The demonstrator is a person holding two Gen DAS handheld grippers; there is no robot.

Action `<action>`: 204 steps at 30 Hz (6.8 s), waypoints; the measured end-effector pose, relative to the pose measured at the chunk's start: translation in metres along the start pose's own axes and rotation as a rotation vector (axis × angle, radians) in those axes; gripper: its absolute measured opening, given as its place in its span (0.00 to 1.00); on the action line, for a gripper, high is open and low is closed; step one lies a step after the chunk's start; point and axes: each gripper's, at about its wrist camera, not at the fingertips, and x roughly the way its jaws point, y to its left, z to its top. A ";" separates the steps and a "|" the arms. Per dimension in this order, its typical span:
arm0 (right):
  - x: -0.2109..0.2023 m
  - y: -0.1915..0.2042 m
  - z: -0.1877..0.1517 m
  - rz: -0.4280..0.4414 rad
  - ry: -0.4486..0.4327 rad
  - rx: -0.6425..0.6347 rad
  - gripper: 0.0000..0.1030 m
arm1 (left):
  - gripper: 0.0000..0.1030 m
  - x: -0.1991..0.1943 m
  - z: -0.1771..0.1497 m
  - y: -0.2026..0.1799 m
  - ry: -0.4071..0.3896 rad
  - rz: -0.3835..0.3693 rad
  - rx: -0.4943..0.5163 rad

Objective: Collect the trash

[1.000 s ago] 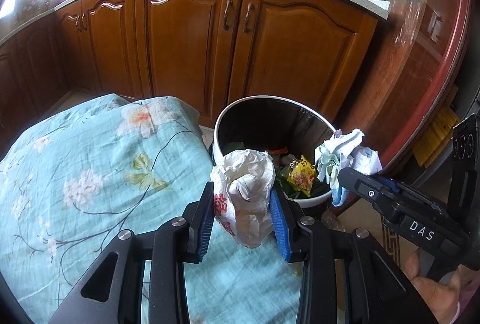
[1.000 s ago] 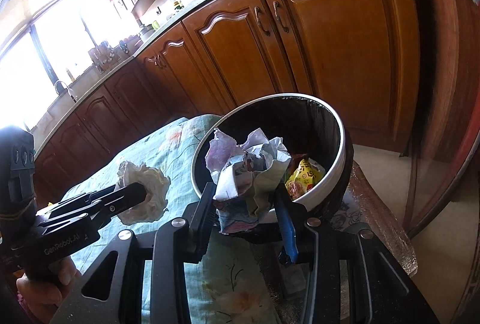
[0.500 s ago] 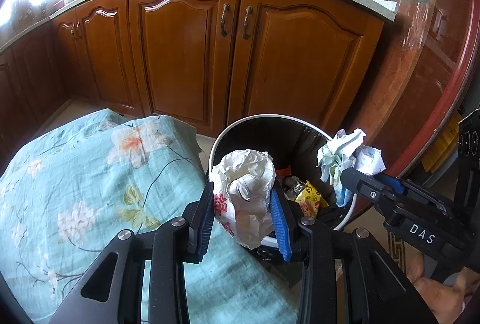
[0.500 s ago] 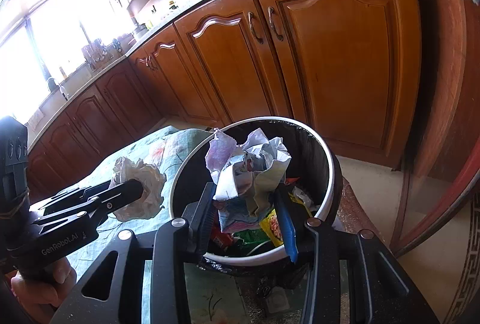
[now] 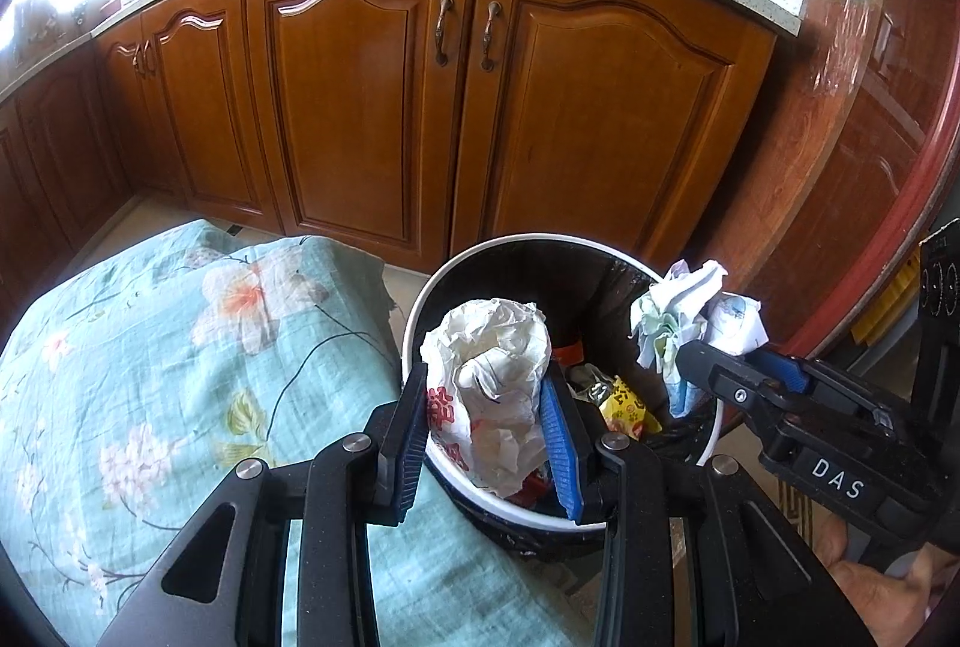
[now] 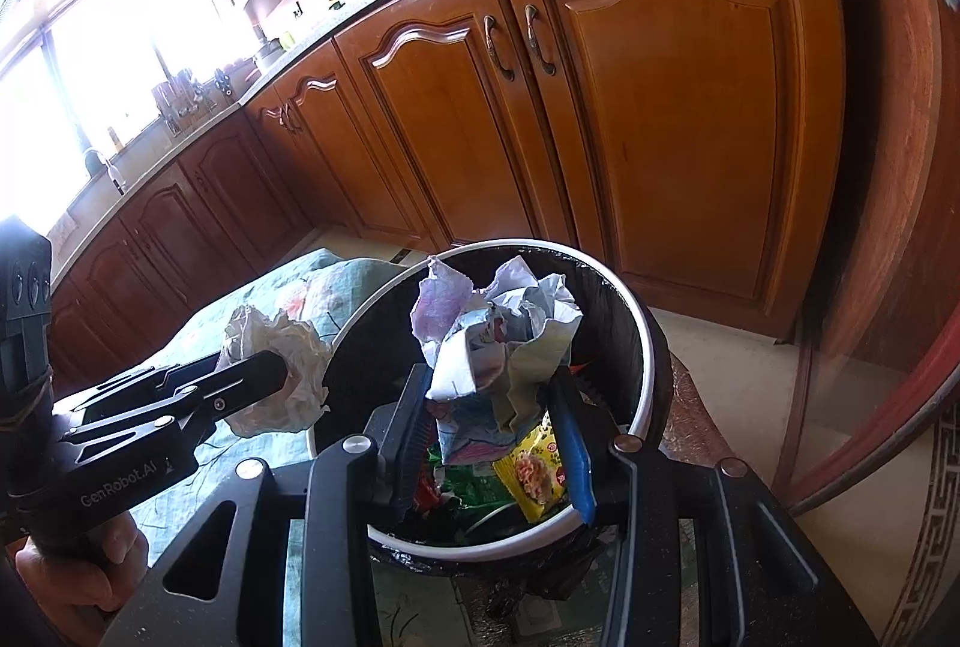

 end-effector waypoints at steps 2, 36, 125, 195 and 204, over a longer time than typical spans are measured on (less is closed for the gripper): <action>0.003 -0.001 0.001 -0.002 0.007 0.001 0.38 | 0.33 0.002 0.002 -0.002 0.004 0.000 0.002; 0.015 -0.009 0.010 0.001 0.063 0.005 0.51 | 0.63 0.021 0.012 -0.014 0.070 0.029 0.009; -0.116 0.172 -0.146 -0.148 -0.424 -0.290 1.00 | 0.99 -0.252 -0.229 0.078 -0.442 0.406 -0.120; -0.116 0.170 -0.146 -0.108 -0.408 -0.266 1.00 | 0.99 -0.246 -0.229 0.083 -0.434 0.391 -0.090; -0.114 0.169 -0.145 -0.106 -0.399 -0.266 1.00 | 0.99 -0.244 -0.228 0.085 -0.430 0.388 -0.087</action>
